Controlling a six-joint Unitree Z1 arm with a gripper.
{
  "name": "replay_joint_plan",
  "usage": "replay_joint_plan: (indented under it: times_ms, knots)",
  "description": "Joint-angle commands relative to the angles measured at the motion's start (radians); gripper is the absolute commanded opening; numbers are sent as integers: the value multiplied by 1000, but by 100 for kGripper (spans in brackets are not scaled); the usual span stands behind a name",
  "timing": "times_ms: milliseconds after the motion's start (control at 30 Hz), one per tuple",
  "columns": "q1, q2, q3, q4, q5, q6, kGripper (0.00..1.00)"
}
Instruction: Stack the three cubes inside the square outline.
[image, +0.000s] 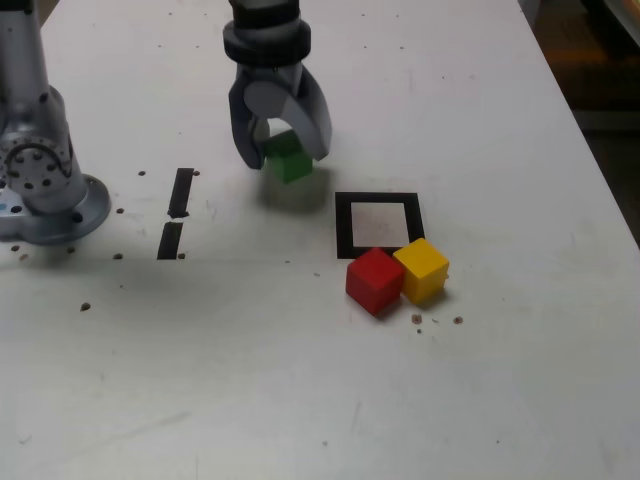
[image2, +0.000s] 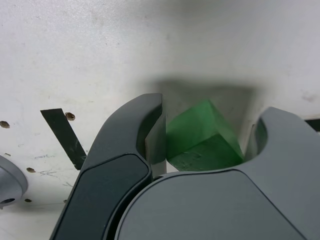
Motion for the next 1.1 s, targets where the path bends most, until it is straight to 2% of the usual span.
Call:
replay_joint_plan:
  times_ms: [0,200,433,767,1067]
  knots:
    - [0,-24,-4,3,5,6,87]
    - [-9,-119,4,22,24,22,91]
    - [-48,-177,24,41,31,43,94]
    - [-295,-217,38,66,81,110,96]
    - [-491,-197,-15,101,117,120,98]
